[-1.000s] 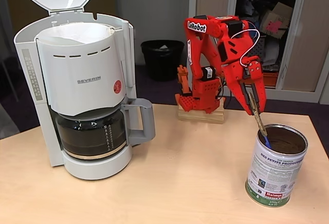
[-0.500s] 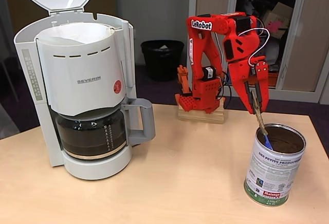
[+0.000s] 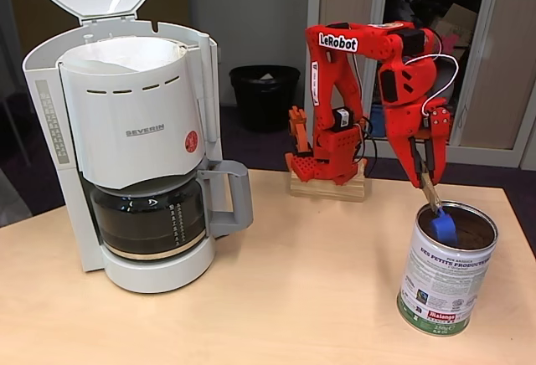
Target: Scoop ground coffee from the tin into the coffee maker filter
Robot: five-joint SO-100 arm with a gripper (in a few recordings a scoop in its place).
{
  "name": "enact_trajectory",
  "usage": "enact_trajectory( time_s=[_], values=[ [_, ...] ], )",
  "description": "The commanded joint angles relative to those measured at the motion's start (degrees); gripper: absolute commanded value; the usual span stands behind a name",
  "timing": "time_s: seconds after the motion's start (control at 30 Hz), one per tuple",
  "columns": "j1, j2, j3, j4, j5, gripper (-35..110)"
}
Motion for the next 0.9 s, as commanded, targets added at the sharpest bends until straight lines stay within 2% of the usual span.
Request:
enact_trajectory(
  time_s=[0.0, 0.27, 0.47, 0.87],
  values=[
    [-1.5, 0.2, -0.3, 1.4, 0.3, 0],
    [-1.4, -0.3, -1.0, 0.8, 2.0, 0],
    [-1.4, -0.4, -2.5, 1.4, 6.9, 0],
    [-2.3, -4.8, -15.2, 7.6, 16.3, 0]
  ],
)
